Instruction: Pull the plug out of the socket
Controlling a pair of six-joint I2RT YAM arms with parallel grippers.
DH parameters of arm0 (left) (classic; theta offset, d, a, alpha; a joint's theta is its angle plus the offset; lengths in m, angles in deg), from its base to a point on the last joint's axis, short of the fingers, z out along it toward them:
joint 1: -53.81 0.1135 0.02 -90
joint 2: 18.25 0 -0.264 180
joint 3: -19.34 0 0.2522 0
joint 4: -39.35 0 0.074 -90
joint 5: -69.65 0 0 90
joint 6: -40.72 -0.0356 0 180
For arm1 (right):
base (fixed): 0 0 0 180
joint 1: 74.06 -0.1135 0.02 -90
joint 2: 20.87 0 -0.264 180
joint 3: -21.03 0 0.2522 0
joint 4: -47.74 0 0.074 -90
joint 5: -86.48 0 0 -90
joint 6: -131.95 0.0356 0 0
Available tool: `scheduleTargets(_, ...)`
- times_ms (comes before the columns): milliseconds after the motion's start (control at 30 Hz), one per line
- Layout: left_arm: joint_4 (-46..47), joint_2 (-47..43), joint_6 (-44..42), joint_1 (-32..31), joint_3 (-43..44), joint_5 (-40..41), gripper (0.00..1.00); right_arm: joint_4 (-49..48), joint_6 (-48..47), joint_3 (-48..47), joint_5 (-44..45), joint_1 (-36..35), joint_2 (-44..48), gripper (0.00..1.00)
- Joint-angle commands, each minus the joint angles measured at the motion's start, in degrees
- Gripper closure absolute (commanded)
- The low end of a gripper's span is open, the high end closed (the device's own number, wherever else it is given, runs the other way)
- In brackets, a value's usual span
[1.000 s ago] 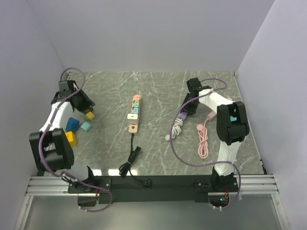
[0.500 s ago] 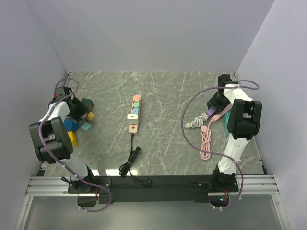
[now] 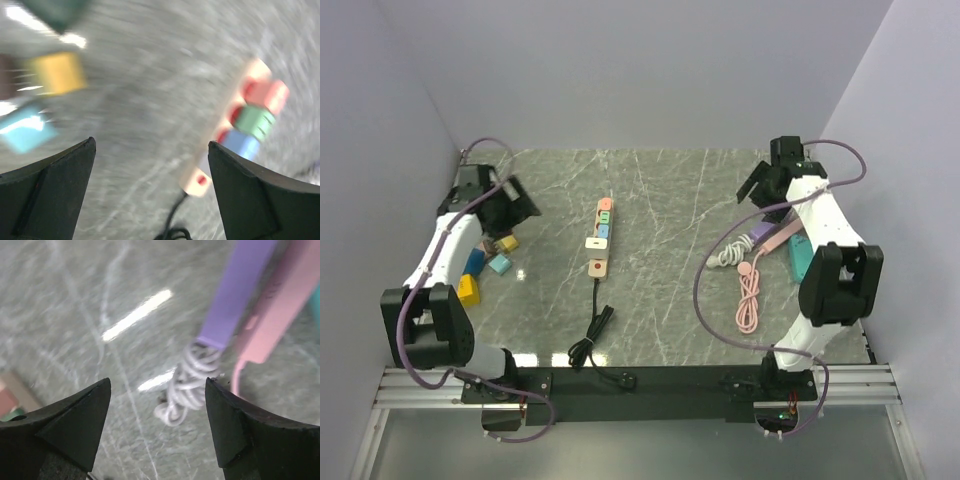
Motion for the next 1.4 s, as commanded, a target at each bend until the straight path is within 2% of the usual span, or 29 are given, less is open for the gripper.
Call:
scheduleTargets(0,-2.7,1.6,-2.9,-7.9,6.0,0.3,0.01,-1.4,-1.4,5.0,-3.6,-4.3,6.3,0.18)
scheduleTargets(33,-3.1,2.5,-3.6,-12.5,8.0,1.1,0.00,-2.5,-1.7,6.5,-4.9,-5.2,7.6,0.18)
scheduleTargets(133,-3.2,6.9,-4.1,-19.8,11.6,4.1,0.01,-6.0,-1.9,11.9,-7.3,-10.5,11.2,0.17)
scheduleTargets(333,-3.3,16.2,-4.2,-30.4,18.7,8.5,0.01,-10.7,1.4,22.3,-9.4,-16.1,16.2,0.18)
scheduleTargets(533,-5.5,25.7,-4.7,-37.3,25.1,15.3,0.01,-13.9,1.1,28.9,-10.2,-18.1,19.9,0.18)
scheduleTargets(667,-4.8,29.5,-5.1,-38.2,25.5,16.2,0.02,-14.9,0.5,30.4,-12.0,-18.9,20.7,0.18)
scheduleTargets(867,-1.7,32.4,-7.2,-38.1,23.3,13.1,0.24,-18.3,-1.4,31.5,-15.8,-21.5,20.4,0.19)
scheduleTargets(967,2.8,30.7,-7.4,-37.7,20.1,6.5,0.39,-20.8,-1.7,32.1,-18.3,-23.1,19.0,0.19)
scheduleTargets(1000,4.0,29.3,-7.0,-37.3,18.3,4.5,0.50,-22.2,-1.6,32.2,-19.2,-24.1,18.6,0.19)
scheduleTargets(1067,8.6,27.3,-6.1,-36.9,16.3,-2.8,0.61,-24.0,-0.9,33.0,-20.0,-25.2,18.0,0.19)
scheduleTargets(1100,10.1,26.7,-4.8,-36.3,14.4,-5.6,0.75,-26.3,-0.2,33.4,-20.9,-26.1,17.9,0.19)
scheduleTargets(1167,13.3,25.8,-2.8,-35.6,12.5,-11.9,0.89,-28.3,0.5,34.0,-21.6,-26.9,17.2,0.19)
scheduleTargets(1200,16.6,25.2,-0.3,-34.7,10.5,-13.7,1.00,-29.9,0.6,34.2,-21.9,-27.7,16.8,0.19)
scheduleTargets(1367,25.6,24.3,6.1,-32.7,6.1,-23.4,0.99,-34.7,0.9,33.7,-23.9,-31.0,14.0,0.19)
